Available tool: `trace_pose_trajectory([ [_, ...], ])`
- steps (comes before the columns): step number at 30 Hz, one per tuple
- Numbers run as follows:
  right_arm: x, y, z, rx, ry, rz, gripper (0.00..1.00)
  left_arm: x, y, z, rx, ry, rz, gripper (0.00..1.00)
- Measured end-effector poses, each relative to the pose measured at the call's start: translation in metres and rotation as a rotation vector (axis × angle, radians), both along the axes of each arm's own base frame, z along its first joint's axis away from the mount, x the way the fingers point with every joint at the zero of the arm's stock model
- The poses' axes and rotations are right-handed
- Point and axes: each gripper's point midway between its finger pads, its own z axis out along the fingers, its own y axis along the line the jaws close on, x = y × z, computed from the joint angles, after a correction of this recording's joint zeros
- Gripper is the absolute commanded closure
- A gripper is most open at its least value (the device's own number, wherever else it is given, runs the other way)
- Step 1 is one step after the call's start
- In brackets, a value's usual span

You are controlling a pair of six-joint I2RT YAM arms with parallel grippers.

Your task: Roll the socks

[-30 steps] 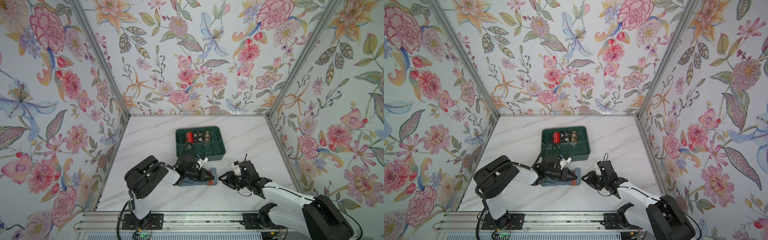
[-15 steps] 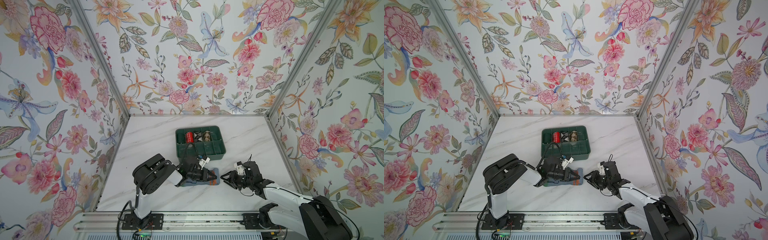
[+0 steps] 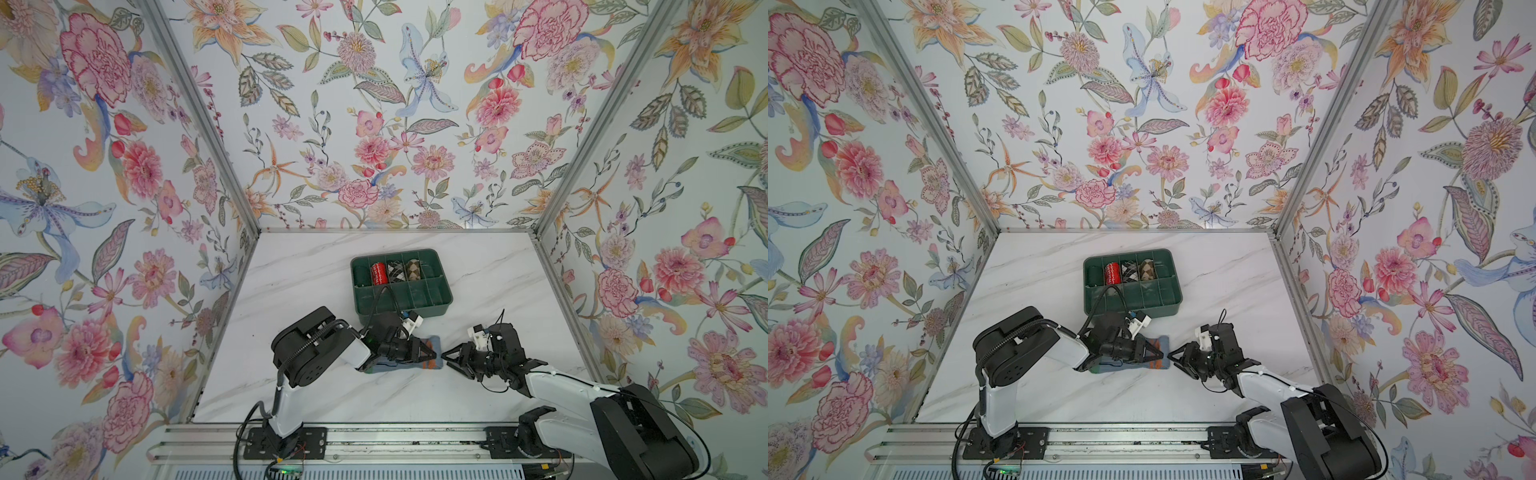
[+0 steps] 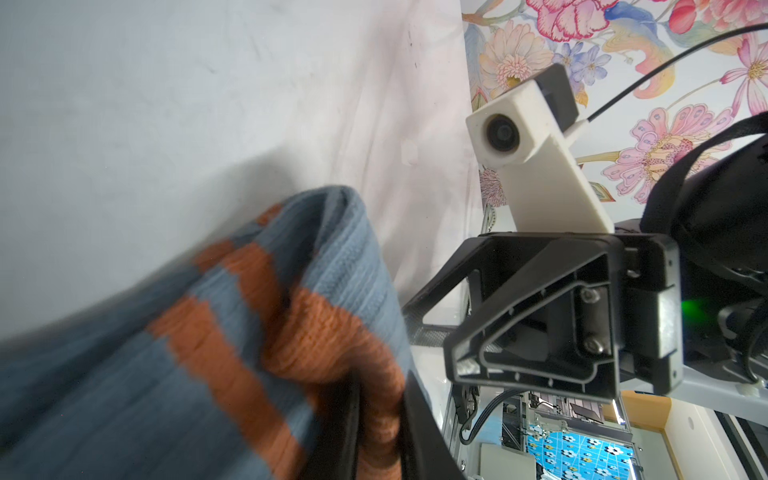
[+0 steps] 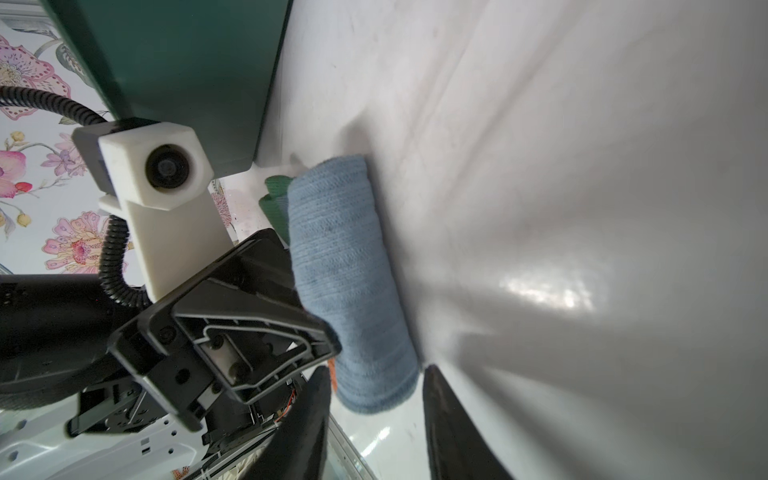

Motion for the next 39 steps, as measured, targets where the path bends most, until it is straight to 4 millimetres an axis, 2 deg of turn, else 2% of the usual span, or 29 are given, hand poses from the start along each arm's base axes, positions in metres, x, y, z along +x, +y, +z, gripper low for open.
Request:
trace_pose_trajectory([
  [18,0.001,-0.003,-0.007,-0.033,-0.015,0.01,0.62,0.004,-0.007,-0.005,0.067,-0.007,-0.006,0.76],
  [22,0.003,-0.004,-0.011,-0.044,-0.014,0.008,0.63,0.005,-0.009,-0.006,0.098,-0.016,-0.025,0.78],
  [31,0.016,0.005,-0.012,-0.027,-0.039,0.021,0.65,0.005,-0.009,-0.007,0.157,-0.037,-0.055,0.79],
  [39,0.02,0.011,-0.014,-0.015,-0.052,0.036,0.73,0.005,-0.007,-0.008,0.17,-0.037,-0.051,0.8],
])
